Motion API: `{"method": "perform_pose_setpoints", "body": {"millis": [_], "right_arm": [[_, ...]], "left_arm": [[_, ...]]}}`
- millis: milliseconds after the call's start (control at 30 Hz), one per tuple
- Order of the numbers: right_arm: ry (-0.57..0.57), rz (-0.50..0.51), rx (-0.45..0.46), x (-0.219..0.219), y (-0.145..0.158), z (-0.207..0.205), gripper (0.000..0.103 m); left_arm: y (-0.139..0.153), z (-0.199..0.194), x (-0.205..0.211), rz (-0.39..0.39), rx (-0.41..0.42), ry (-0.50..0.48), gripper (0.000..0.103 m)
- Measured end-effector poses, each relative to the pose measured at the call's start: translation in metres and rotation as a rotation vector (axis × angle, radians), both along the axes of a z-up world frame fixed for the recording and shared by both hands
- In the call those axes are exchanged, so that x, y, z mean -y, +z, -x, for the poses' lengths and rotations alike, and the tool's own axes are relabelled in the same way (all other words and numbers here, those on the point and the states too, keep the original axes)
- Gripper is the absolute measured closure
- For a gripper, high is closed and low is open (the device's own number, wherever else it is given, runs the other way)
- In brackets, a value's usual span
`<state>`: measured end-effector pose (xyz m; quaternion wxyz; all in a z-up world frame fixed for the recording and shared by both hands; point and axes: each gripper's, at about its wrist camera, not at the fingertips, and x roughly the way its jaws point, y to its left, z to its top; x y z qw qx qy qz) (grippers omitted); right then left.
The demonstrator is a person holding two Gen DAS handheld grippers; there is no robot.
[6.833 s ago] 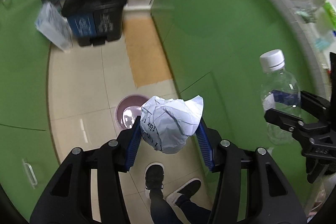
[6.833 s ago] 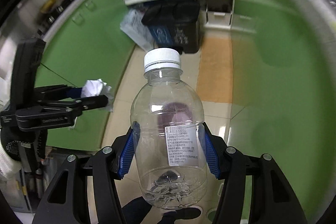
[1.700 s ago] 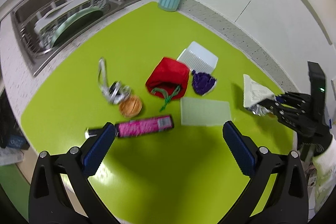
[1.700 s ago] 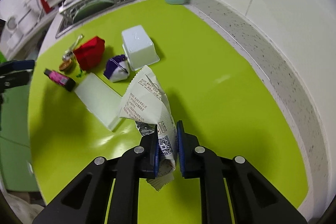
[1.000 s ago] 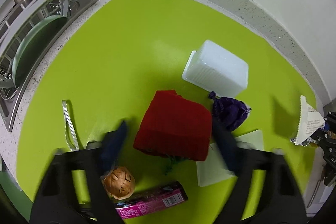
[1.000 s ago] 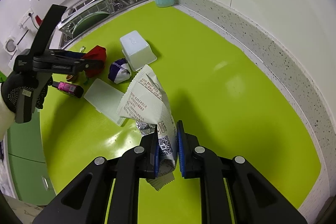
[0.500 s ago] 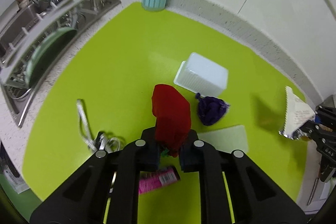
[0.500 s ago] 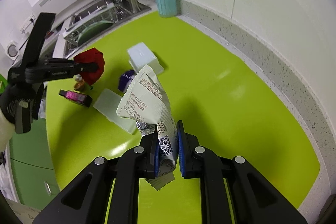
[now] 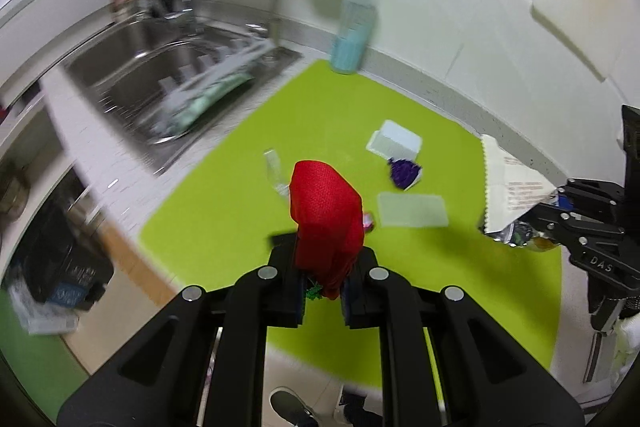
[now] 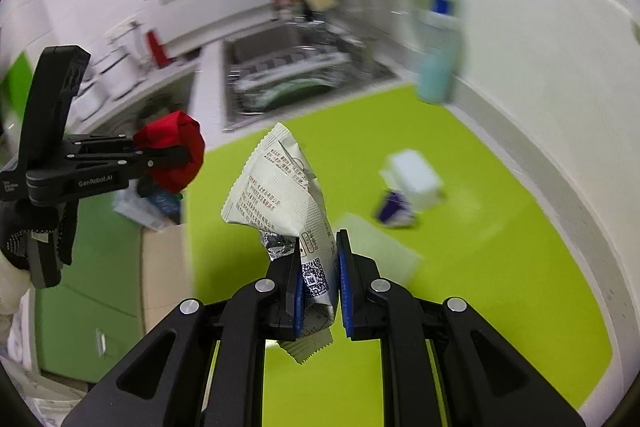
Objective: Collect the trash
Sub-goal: 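Carry wrapper and red pouch down to the pink wastebasket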
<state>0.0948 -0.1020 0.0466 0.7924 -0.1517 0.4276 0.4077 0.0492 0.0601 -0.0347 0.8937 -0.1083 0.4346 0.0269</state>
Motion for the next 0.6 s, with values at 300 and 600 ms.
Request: {"method": "perform_pose_setpoints", "body": {"millis": [300, 600], "right_arm": [[0.273, -0.016, -0.064, -0.127, -0.027, 0.085, 0.089], [0.426, 0.065, -0.14, -0.248, -0.115, 0.144, 0.089]], "left_arm": [[-0.013, 0.142, -0.085, 0.014, -0.021, 0.263, 0.091], [-0.093, 0.241, -0.159, 0.075, -0.098, 0.491, 0.091]]}}
